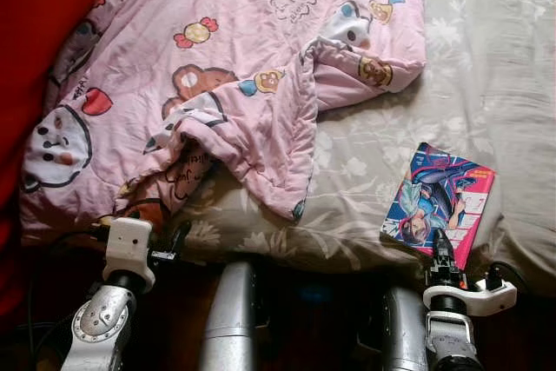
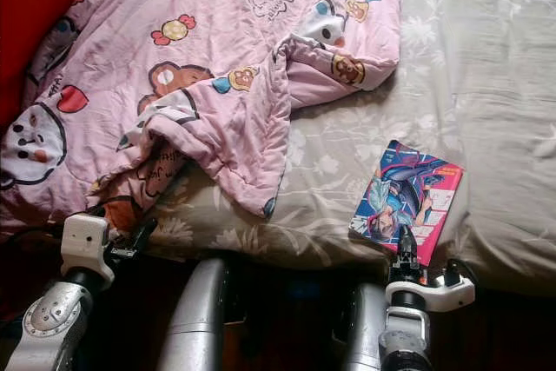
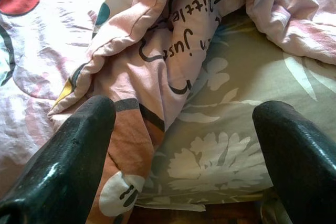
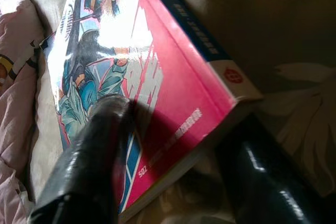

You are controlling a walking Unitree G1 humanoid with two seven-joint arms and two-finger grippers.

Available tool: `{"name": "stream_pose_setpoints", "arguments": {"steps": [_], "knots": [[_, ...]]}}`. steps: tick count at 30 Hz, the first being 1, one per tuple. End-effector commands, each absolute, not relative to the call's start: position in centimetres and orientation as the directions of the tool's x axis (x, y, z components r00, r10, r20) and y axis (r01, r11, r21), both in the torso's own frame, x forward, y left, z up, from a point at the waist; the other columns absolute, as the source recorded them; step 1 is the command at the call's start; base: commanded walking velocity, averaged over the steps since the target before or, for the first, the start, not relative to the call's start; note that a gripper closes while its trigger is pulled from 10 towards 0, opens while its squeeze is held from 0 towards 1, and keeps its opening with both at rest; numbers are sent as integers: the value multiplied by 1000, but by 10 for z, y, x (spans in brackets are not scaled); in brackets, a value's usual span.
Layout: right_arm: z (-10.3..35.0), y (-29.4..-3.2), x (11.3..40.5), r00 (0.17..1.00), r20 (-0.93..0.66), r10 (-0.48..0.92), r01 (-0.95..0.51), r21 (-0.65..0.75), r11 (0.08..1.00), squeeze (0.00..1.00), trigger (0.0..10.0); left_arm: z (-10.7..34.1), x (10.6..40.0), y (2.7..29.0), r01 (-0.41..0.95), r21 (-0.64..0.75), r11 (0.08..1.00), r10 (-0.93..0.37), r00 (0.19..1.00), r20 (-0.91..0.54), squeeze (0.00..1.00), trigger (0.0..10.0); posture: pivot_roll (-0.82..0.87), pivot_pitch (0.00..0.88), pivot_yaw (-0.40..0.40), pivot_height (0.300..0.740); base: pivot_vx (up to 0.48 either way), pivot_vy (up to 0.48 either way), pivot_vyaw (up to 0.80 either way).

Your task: Clean up the room

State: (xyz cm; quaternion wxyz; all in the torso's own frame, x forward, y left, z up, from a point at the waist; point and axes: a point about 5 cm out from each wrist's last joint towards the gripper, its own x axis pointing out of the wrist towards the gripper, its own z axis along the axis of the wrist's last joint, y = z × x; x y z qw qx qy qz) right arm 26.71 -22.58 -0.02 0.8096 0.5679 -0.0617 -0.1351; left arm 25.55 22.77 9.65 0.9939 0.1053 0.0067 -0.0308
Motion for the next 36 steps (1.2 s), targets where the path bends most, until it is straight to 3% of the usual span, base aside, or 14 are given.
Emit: {"name": "stream_pose_setpoints", "arguments": {"steps": [1,19,29,36], "knots": [[-11,-216,259,961,-97,-260,174,940,293,0,0,85,249,234,54,222,974,-37,996,-80,0,10000,292,465,155,600,0,0,0],[-13,-208,258,965,-103,-243,179,932,315,0,0,85,264,228,57,207,977,-46,997,-57,0,10000,257,392,130,600,0,0,0],[-8,-211,250,960,-63,-273,182,882,434,0,0,84,279,219,45,176,983,-41,999,-26,0,10000,199,303,81,600,0,0,0],[-4,-212,247,946,-71,-316,214,870,445,0,0,82,288,213,41,162,986,-39,999,-13,0,10000,184,263,56,600,0,0,0]]}}
